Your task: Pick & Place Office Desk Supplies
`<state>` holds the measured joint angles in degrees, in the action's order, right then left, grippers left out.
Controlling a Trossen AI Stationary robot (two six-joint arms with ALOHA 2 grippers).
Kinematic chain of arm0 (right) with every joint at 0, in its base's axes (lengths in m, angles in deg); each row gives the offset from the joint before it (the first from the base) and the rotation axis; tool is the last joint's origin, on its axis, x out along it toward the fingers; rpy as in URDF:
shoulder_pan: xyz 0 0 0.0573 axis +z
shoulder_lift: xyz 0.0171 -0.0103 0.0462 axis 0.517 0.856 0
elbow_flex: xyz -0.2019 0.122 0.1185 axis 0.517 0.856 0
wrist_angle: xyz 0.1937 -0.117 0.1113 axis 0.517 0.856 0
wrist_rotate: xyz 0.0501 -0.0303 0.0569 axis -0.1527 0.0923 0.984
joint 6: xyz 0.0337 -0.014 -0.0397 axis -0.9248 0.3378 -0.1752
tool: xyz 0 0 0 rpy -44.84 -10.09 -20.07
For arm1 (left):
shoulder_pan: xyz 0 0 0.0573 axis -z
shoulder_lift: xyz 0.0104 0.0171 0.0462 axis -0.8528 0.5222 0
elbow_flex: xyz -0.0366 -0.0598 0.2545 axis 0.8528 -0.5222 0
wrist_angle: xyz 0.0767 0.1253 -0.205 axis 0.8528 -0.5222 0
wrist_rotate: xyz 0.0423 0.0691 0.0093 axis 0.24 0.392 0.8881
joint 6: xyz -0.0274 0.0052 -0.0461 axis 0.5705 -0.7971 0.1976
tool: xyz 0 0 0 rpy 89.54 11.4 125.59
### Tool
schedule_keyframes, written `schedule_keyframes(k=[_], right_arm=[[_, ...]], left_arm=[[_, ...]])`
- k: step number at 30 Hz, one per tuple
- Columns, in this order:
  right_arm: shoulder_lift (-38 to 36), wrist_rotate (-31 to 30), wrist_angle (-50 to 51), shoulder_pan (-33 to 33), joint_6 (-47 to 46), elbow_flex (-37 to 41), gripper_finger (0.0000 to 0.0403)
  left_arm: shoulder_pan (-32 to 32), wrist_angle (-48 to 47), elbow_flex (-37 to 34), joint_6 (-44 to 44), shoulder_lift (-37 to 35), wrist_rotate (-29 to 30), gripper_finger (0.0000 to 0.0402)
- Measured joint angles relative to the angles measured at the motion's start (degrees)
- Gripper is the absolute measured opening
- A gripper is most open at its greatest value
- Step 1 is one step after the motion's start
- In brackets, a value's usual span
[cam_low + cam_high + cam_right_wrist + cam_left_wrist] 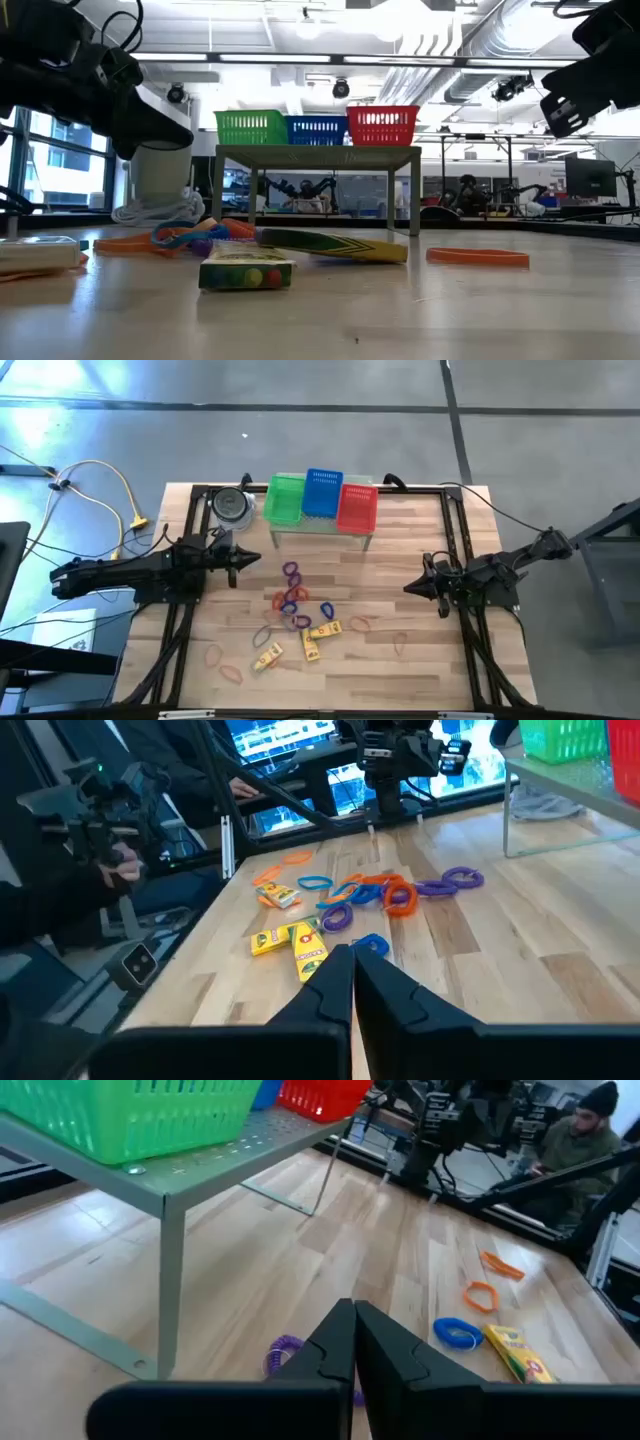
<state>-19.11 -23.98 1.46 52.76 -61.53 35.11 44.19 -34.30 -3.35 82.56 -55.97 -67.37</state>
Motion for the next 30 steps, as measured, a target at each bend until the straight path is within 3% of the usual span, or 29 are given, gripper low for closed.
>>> schedule_keyframes(k=[13, 17, 21, 26, 30], right_arm=[[0.0, -0.08, -1.51, 0.0, 2.42, 0.0, 0.0002], [0.0, 1.87, -9.63, 0.02, 6.48, 0.0, 0.0002], [0.09, 2.82, -13.72, 0.0, 12.09, -1.76, 0.0002], [4.41, 0.23, -9.55, 0.02, 14.77, -7.84, 0.0007], [11.14, -2.84, -6.16, 0.0, 17.26, -13.99, 0.0042]], left_arm=[[0.37, 0.36, 0.0, -0.47, 0.0, -0.38, 0.0002], [0.37, 11.17, 0.06, 9.08, 0.02, -1.02, 0.0002], [1.22, 22.34, 1.51, 4.94, 0.0, -8.51, 0.0002], [4.56, 18.84, 7.63, -0.46, 1.88, -5.32, 0.0002], [8.93, 13.34, 14.58, -4.0, 7.61, -4.23, 0.0002]])
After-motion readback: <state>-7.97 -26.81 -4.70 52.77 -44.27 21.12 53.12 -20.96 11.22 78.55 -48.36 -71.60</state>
